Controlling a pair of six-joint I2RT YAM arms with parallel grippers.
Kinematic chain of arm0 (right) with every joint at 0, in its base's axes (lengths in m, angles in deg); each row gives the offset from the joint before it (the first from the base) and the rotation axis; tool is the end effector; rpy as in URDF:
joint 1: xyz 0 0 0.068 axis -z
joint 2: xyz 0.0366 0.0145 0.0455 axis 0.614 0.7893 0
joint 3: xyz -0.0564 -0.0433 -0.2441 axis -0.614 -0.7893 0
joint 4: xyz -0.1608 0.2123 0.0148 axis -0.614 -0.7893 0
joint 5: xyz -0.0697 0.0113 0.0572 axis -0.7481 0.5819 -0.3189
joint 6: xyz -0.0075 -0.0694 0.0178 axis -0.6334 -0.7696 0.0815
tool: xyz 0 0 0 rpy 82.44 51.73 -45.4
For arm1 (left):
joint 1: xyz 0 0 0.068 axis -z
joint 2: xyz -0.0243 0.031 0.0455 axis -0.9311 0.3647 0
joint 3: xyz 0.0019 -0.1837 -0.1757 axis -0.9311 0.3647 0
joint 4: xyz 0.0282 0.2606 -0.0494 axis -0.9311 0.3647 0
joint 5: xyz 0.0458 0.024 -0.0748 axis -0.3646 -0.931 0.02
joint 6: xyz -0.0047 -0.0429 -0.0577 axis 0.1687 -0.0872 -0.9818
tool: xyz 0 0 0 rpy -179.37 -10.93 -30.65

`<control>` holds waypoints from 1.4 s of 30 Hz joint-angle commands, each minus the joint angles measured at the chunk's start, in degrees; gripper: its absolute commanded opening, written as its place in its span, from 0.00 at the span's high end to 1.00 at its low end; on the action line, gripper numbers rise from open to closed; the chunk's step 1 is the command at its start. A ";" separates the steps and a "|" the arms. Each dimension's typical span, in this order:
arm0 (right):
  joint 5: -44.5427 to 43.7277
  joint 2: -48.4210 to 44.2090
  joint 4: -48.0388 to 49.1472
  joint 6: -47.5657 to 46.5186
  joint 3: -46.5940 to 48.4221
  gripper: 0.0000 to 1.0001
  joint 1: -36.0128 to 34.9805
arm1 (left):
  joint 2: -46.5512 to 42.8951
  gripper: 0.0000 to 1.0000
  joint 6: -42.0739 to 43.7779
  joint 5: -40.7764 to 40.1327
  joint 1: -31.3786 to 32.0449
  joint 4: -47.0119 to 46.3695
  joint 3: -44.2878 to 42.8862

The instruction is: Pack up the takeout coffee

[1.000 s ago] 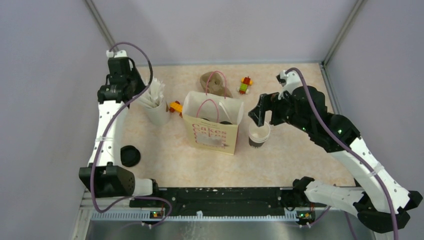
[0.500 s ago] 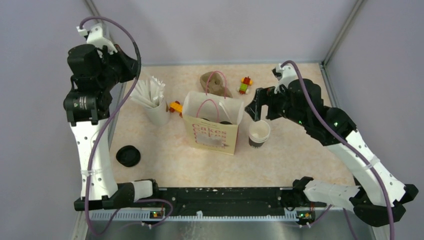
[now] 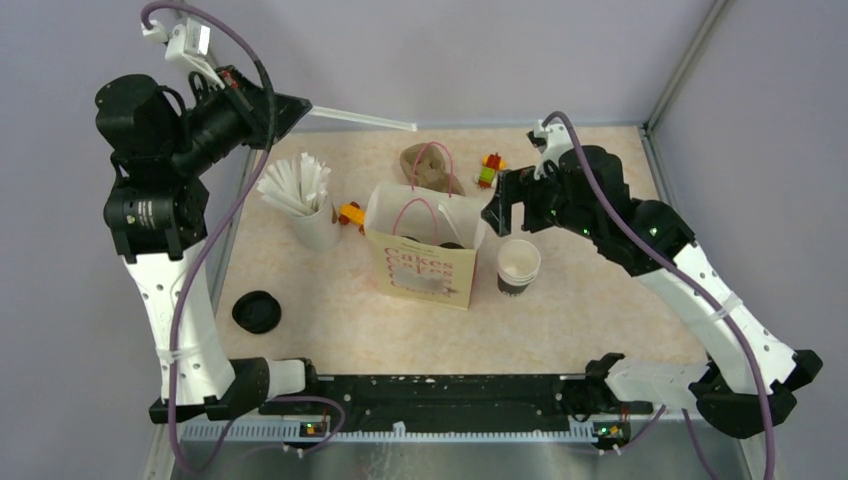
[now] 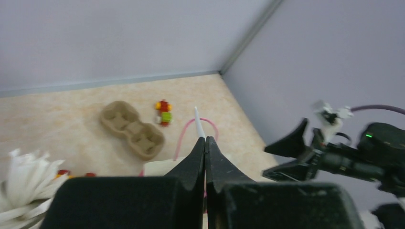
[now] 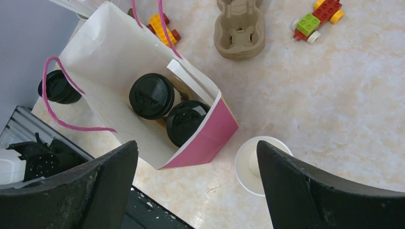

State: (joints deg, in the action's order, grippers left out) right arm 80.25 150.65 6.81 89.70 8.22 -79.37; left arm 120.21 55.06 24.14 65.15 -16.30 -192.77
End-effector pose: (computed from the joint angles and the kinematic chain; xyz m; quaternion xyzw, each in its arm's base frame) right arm 0.1888 0.1605 0.4196 -0.1441 0.8400 0.2322 0.4687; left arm 0.2012 -0.0221 0.5708 0.0291 0.7180 -0.3400 0.6067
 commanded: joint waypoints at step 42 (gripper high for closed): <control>-10.20 -8.59 2.11 -2.45 -2.03 0.06 0.45 | 6.38 0.93 -9.08 15.87 17.16 -23.02 34.29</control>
State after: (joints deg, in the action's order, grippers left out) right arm 70.85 142.30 7.18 86.32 7.21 -79.37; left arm 123.35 47.30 42.13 79.60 -33.59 -157.38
